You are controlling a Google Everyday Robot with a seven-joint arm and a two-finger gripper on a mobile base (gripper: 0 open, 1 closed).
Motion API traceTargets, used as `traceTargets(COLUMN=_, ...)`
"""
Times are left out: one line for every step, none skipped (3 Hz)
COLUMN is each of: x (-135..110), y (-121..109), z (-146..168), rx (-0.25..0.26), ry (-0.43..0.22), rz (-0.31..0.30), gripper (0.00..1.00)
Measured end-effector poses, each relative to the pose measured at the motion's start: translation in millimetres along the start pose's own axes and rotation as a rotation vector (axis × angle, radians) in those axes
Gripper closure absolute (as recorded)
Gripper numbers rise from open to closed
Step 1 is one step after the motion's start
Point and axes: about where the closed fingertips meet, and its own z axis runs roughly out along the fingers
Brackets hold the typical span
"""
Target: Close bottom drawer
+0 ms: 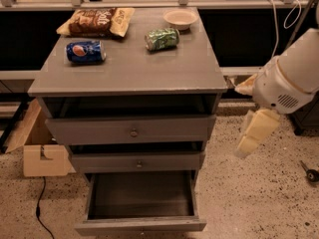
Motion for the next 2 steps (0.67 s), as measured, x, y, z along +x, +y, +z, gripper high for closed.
traceTargets(x=-8, y=14, z=57, rx=-0.078, ry=-0.114, rz=0.015, gripper=0.00)
traceTargets(x=-23, y=28, z=108, rx=-0.137, ry=-0.232, rz=0.061, gripper=0.00)
